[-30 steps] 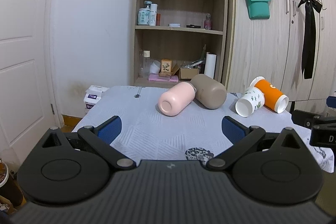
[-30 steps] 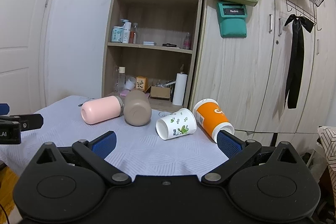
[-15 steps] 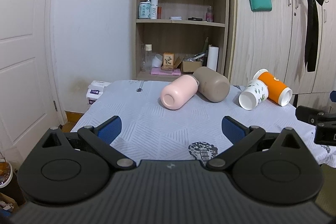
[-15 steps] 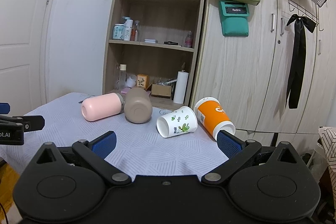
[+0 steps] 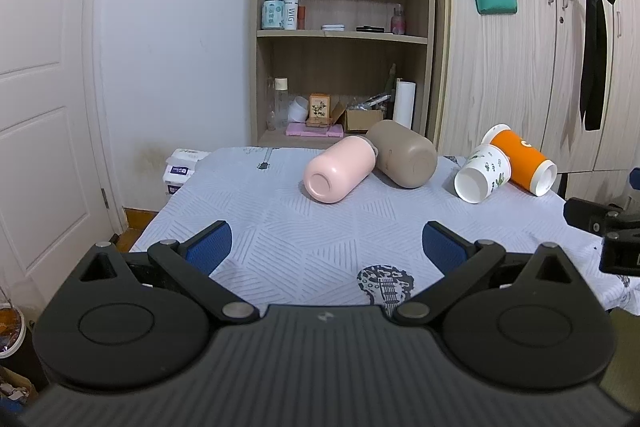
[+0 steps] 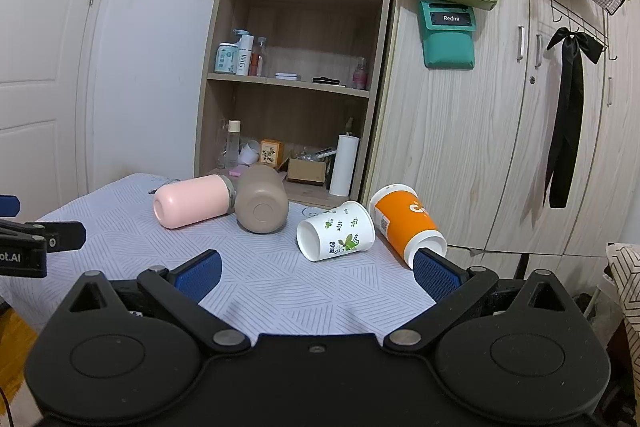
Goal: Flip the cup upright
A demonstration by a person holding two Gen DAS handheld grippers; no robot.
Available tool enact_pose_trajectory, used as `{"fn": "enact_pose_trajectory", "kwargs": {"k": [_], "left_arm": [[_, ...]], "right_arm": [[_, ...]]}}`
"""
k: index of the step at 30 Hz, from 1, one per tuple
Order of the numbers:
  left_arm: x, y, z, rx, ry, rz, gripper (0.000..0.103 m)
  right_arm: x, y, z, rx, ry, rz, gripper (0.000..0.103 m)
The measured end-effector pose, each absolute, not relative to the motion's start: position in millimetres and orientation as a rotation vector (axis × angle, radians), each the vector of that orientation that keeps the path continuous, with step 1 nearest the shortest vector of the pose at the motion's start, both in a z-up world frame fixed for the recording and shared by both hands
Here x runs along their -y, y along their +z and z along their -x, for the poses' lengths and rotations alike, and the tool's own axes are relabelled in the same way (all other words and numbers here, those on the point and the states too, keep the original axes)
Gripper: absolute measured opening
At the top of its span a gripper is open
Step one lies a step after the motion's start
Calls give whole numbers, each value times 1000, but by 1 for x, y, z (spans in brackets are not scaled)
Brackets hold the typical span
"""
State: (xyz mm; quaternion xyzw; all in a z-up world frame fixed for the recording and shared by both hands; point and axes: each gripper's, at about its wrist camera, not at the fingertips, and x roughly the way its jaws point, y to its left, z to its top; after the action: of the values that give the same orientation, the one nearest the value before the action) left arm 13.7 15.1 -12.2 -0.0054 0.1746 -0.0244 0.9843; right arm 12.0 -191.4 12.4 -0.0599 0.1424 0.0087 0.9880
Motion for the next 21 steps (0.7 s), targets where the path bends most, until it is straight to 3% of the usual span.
{"fn": "enact_pose_trajectory", "kwargs": {"k": [21], "left_arm": [[-15, -13, -19, -377, -55, 12, 103]], "right_arm": [[191, 11, -13, -289, 24, 141, 103]]}}
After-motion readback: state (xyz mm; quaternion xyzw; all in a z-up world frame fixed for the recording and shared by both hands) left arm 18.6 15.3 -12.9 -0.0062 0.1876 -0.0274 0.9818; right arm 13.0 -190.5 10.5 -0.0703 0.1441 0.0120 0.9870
